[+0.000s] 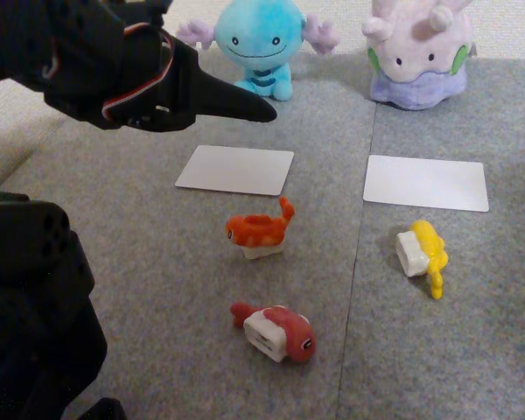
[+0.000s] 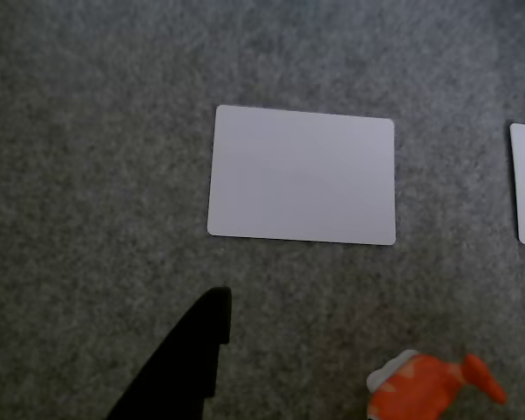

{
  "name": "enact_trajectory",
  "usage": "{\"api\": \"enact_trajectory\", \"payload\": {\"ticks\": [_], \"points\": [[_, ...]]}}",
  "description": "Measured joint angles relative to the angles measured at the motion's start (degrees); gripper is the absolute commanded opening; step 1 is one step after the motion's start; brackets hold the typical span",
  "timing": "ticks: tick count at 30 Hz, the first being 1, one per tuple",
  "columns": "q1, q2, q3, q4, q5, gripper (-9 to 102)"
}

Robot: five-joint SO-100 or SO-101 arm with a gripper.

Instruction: Wooper wants to eat egg sudhi, and Goomy wants to eat shrimp sushi

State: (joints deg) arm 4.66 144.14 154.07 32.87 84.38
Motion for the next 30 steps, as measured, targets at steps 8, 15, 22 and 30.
{"api": "enact_trajectory", "payload": {"ticks": [8,15,22,30], "points": [[0.9,0.0,0.0,1.3,-0.5,49],[6.5,-0.1,-9.5,12.0,-1.9,49],[12.5,-0.1,-25.9,28.7,-8.7,49],[20.2,-0.1,-36.1,42.5,-22.0,49]]}}
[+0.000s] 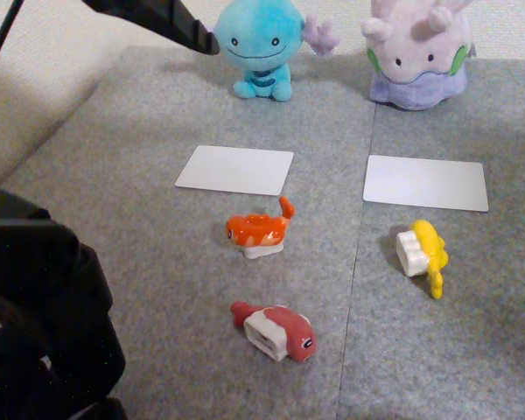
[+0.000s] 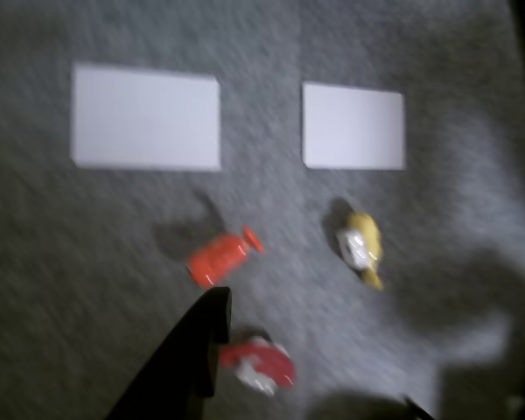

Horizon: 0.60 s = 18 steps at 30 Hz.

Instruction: Wooper wants to eat egg sudhi, and Goomy wants to eat shrimp sushi

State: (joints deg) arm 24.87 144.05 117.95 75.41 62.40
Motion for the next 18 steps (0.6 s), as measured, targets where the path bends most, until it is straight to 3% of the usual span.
{"api": "enact_trajectory", "payload": {"ticks": [10,18], "points": [[11.7,-9.8,-1.0,3.9,-23.2,49],[18.2,-34.3,-8.7,1.7,-27.8,49]]}}
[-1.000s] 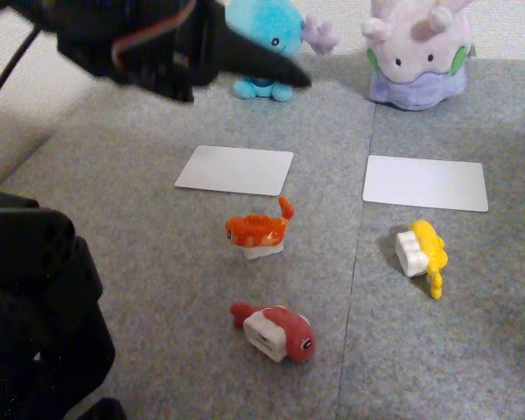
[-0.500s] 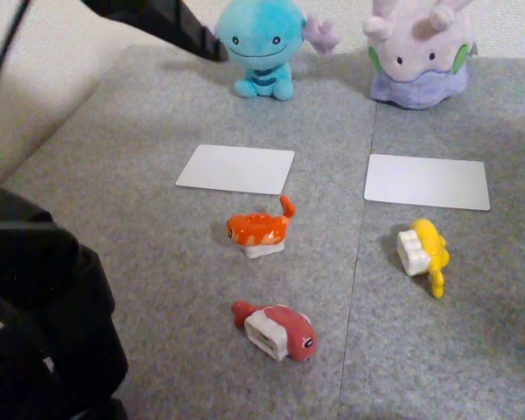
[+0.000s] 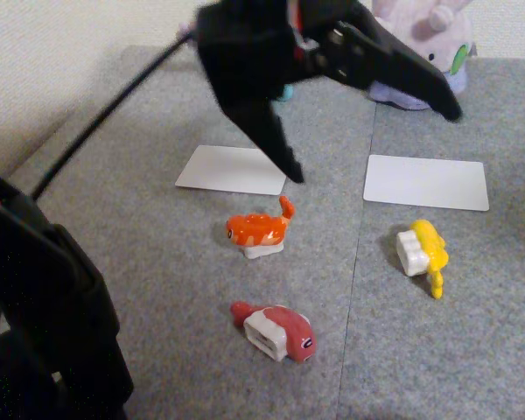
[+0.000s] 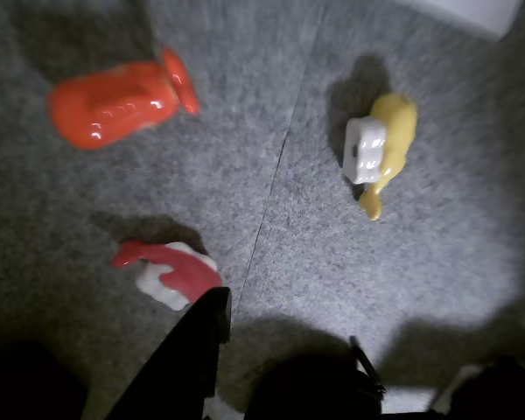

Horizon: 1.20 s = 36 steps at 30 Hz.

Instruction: Wooper wants to eat egg sudhi, and Goomy wants to eat shrimp sushi

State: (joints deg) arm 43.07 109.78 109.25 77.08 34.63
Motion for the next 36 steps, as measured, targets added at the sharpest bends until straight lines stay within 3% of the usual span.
{"api": "enact_trajectory", "payload": {"ticks": [19,29,36], "points": [[1.2,-51.6,-40.4,10.1,-0.1,49],[1.2,-58.9,-45.3,10.1,-0.1,49],[1.8,-59.4,-46.2,9.5,-0.1,35]]}}
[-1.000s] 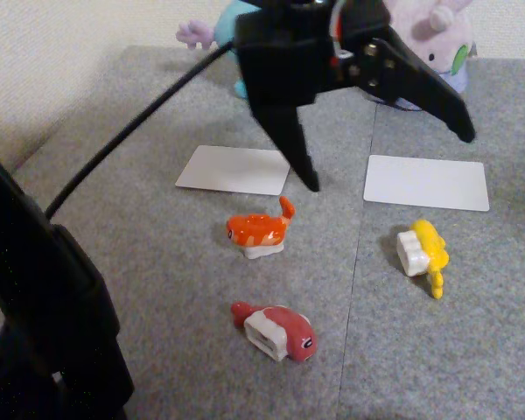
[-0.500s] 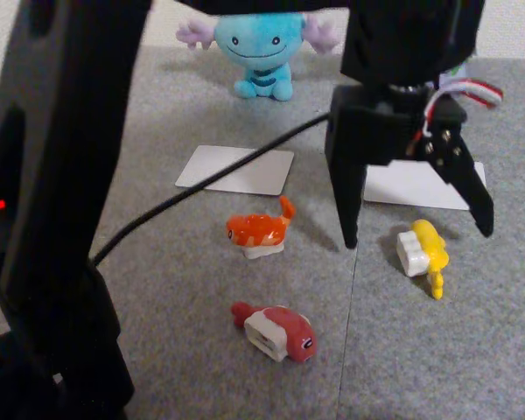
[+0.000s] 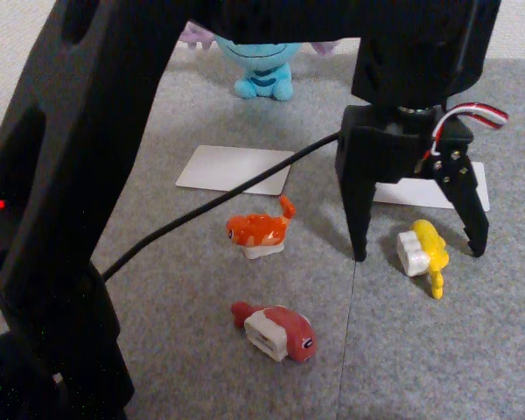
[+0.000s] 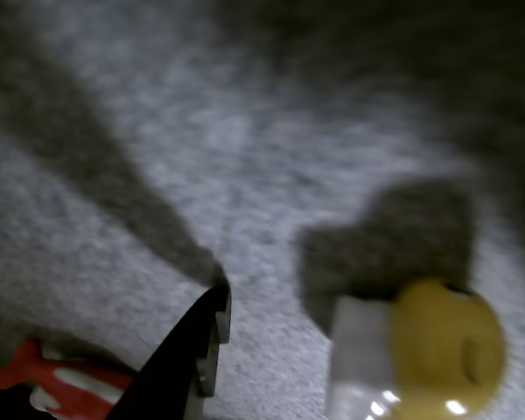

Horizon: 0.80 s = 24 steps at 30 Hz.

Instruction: Wooper wants to eat egg sudhi, and Goomy wants to eat shrimp sushi

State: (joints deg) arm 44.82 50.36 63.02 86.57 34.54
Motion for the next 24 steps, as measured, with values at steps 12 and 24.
{"api": "enact_trajectory", "payload": {"ticks": [12,24], "points": [[2.3,0.2,-1.0,0.3,-0.3,23],[2.5,0.2,-1.0,0.4,-0.3,9]]}}
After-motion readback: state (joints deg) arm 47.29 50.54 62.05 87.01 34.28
